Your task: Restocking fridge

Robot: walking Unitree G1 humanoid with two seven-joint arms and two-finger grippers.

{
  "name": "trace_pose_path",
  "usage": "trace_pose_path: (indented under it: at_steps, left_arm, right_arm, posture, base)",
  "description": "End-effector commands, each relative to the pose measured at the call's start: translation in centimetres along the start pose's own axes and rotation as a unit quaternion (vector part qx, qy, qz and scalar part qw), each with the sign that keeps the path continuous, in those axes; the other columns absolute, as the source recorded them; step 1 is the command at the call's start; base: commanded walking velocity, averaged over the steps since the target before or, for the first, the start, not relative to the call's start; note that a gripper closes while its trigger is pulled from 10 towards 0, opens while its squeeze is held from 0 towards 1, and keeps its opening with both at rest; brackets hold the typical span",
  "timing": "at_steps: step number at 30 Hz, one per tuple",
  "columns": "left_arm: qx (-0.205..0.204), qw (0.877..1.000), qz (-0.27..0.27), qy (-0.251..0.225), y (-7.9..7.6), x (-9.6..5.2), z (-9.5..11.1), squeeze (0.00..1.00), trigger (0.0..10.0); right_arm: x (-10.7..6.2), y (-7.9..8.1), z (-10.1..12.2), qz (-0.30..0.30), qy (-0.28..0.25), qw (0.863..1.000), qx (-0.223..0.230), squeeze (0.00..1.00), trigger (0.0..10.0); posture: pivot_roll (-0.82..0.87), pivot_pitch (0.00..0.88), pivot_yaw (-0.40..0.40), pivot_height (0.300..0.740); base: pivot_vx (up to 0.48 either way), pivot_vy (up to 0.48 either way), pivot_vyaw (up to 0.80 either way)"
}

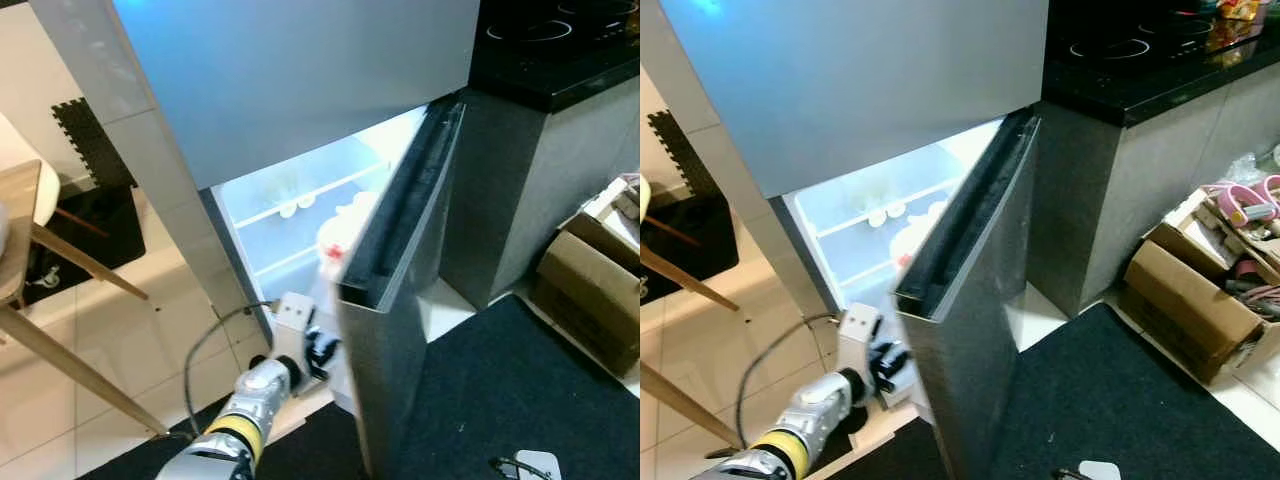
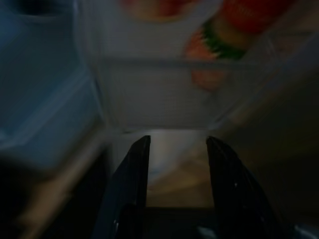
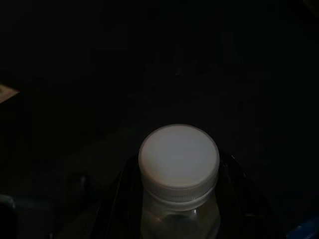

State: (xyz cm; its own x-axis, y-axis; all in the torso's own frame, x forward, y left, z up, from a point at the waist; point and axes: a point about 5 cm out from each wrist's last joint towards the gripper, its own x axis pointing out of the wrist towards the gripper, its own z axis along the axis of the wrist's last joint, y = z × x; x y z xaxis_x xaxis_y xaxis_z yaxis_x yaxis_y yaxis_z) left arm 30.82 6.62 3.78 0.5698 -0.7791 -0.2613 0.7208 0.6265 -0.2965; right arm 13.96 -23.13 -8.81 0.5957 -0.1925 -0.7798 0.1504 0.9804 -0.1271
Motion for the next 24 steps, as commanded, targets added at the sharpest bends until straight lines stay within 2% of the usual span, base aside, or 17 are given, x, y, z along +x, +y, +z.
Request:
trace_pose_path:
  at_steps: [1,3,5,7,12,16,19,20,21,22,23,24]
  left_arm:
    - [-0.001,0.995,-0.095,0.001,-2.2,1.2,0.3,0.00,10.0]
    - [-0.015,0.985,-0.174,0.008,-3.7,1.6,0.5,0.00,10.0]
    - [-0.015,0.985,-0.174,0.008,-3.7,1.6,0.5,0.00,10.0]
    - [-0.022,0.972,-0.235,0.017,-4.9,1.7,0.5,0.00,10.0]
    - [-0.012,0.972,-0.235,0.016,-5.0,1.8,0.5,0.00,10.0]
    - [0.008,0.986,-0.165,0.014,-3.5,1.1,-0.2,0.00,10.0]
    - [0.030,0.994,-0.098,0.048,-2.3,0.6,-1.3,0.00,10.0]
    - [0.030,0.994,-0.098,0.048,-2.3,0.6,-1.3,0.00,10.0]
    - [0.086,0.986,0.067,0.128,0.4,-0.8,-3.2,0.00,10.0]
    - [0.086,0.986,0.067,0.128,0.4,-0.8,-3.2,0.00,10.0]
    - [0.110,0.968,0.152,0.166,1.9,-2.1,-4.3,0.00,10.0]
    - [0.089,0.964,0.181,0.174,2.4,-2.8,-4.9,0.00,10.0]
  right_arm:
    - [-0.3,0.0,-0.9,-0.002,0.015,1.000,0.008,0.00,10.0]
    - [-0.5,-0.2,-1.5,-0.004,0.025,1.000,0.005,0.00,10.0]
    - [-0.5,-0.2,-1.5,-0.004,0.025,1.000,0.005,0.00,10.0]
    - [-0.7,-0.4,-2.1,-0.006,0.034,0.999,0.005,0.00,10.0]
    - [-0.9,-0.5,-2.6,-0.007,0.040,0.999,0.005,0.00,10.0]
    - [-1.0,-0.4,-3.1,-0.007,0.045,0.999,0.006,0.00,10.0]
    - [-1.0,-0.2,-3.1,-0.007,0.044,0.999,0.008,0.00,10.0]
    - [-1.0,-0.2,-3.1,-0.007,0.044,0.999,0.008,0.00,10.0]
    - [-1.0,0.0,-3.0,-0.008,0.036,0.999,0.011,0.00,10.0]
    - [-1.0,0.0,-3.0,-0.008,0.036,0.999,0.011,0.00,10.0]
    - [-1.0,0.0,-2.9,-0.009,0.031,0.999,0.012,0.00,10.0]
    - [-1.0,0.0,-2.8,-0.009,0.028,0.999,0.014,0.00,10.0]
  posture:
    - [-0.16,0.042,0.153,0.726]
    - [-0.16,0.042,0.153,0.726]
    - [-0.16,0.042,0.153,0.726]
    - [-0.16,0.039,0.153,0.726]
    - [-0.16,0.037,0.156,0.726]
    - [-0.17,0.030,0.164,0.726]
    - [-0.17,0.025,0.169,0.726]
    - [-0.17,0.025,0.169,0.726]
    - [-0.18,0.019,0.172,0.726]
    - [-0.18,0.019,0.172,0.726]
    - [-0.18,0.019,0.172,0.726]
    - [-0.18,0.012,0.173,0.726]
  base:
    - [0.000,0.000,0.00]
    - [0.000,0.000,0.00]
    - [0.000,0.000,0.00]
    - [0.000,0.000,0.00]
    - [0.000,0.000,0.00]
    - [0.000,0.000,0.00]
    - [0.000,0.000,0.00]
    - [0.000,0.000,0.00]
    - [0.000,0.000,0.00]
    - [0.000,0.000,0.00]
    - [0.000,0.000,0.00]
    - [0.000,0.000,0.00]
